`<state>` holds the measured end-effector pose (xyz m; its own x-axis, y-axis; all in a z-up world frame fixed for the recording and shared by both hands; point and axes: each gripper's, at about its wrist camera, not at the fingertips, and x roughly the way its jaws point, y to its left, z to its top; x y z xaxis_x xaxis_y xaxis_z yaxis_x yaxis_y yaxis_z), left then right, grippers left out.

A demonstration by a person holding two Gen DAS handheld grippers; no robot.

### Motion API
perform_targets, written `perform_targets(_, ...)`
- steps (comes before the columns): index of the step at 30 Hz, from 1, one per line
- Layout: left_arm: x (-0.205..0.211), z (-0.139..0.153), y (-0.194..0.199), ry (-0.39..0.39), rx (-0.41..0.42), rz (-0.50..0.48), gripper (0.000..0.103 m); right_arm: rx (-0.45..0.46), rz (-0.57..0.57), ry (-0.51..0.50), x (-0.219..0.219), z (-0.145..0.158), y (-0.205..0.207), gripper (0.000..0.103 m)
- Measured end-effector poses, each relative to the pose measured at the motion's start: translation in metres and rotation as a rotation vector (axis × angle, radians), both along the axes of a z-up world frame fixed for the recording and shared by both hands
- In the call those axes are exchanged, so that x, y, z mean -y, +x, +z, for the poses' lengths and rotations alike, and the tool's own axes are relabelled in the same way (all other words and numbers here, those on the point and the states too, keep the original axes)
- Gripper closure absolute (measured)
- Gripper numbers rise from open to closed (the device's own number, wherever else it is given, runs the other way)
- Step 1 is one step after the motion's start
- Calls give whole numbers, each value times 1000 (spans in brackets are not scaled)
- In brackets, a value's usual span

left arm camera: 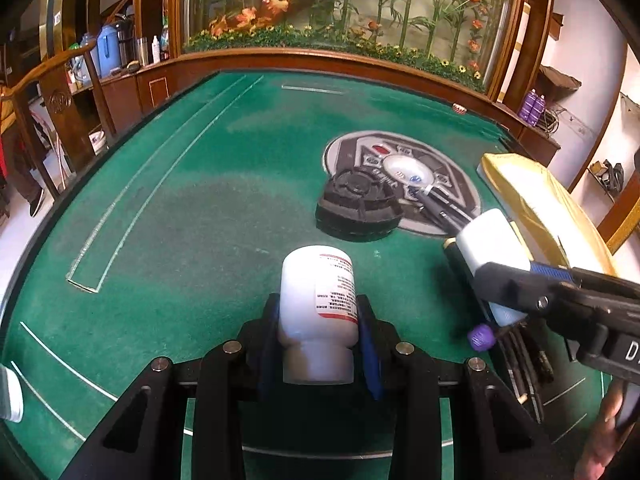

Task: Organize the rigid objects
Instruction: 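Carry both bottles into the tray and open both grippers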

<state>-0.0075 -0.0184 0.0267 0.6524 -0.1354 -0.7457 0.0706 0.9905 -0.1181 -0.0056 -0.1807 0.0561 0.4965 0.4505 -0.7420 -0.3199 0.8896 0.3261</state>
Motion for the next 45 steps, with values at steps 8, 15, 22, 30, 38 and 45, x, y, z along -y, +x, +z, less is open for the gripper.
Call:
perform_targets(8, 24, 29, -20, 50, 70, -24, 65, 46, 7, 62, 19, 19, -25, 71)
perform_targets(15, 58, 47, -31, 82, 107, -77, 65, 117, -40, 45, 46, 32, -41, 71)
perform_targets(22, 100, 60, -36, 104, 126, -144, 65, 136, -104, 73, 88, 33, -49, 71)
perform_targets(30, 156, 65, -33, 92, 110, -230, 66, 140, -203, 72, 142, 31, -51, 71)
perform_targets(38, 216, 61, -33, 82, 88, -324, 66, 126, -301, 52, 196, 27, -49, 71)
perform_targets(45, 257, 44, -25, 70, 33, -379, 66, 75, -385, 6, 245, 19, -33, 71)
